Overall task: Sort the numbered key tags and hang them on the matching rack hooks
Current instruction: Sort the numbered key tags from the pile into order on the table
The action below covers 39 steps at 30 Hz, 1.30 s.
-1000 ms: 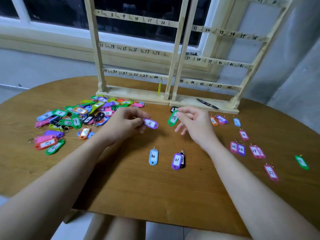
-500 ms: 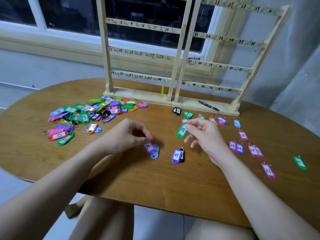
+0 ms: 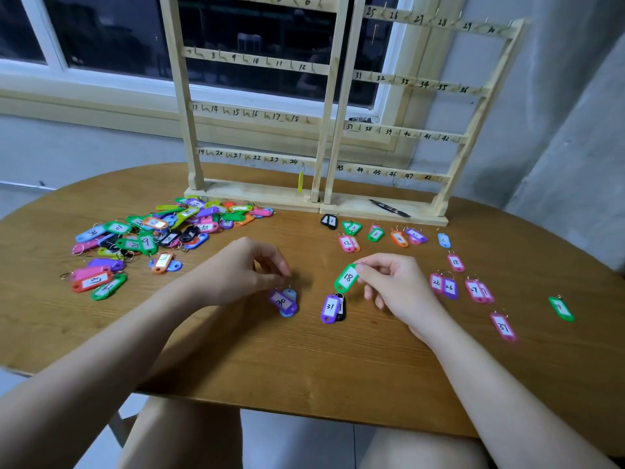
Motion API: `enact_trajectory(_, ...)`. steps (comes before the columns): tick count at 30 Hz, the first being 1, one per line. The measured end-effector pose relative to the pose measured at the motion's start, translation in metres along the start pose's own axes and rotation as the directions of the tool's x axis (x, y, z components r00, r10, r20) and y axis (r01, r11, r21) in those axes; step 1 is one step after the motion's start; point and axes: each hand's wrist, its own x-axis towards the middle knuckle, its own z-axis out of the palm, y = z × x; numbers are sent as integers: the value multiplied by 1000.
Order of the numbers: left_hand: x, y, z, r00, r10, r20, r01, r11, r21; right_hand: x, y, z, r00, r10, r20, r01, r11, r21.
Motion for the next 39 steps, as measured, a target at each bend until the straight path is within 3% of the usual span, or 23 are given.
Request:
enact_trajectory(5, 10, -6, -1, 993, 6, -119, 5, 995, 98, 0, 3, -6, 1000, 21, 15, -21, 1000, -15)
enact_trajectory(9, 15, -20, -7, 964, -52, -261, 100, 979, 176, 6, 6, -13, 1000, 5, 2, -5, 998, -66)
enact_trajectory(14, 24, -45, -12, 925, -95, -369, 180, 962, 204, 28, 14, -52, 987, -56, -148, 23, 976, -217)
enact_trajectory(20, 42, -54, -4, 941, -101, -324, 177, 961, 214, 55, 45, -117, 928, 41, -369, -163, 938, -306)
enact_trajectory(26, 60, -55, -3, 936, -90, -340, 181, 953, 244, 70, 65, -147, 887, 144, -440, -320, 877, -358)
enact_trajectory(35, 67, -63, 1, 923, -64, -380, 164, 957, 239, 80, 69, -157, 913, 232, -335, -376, 795, -475)
enact_trajectory(39, 65, -60, -2, 924, -79, -373, 160, 969, 190, 86, 64, -153, 910, 197, -364, -379, 752, -539)
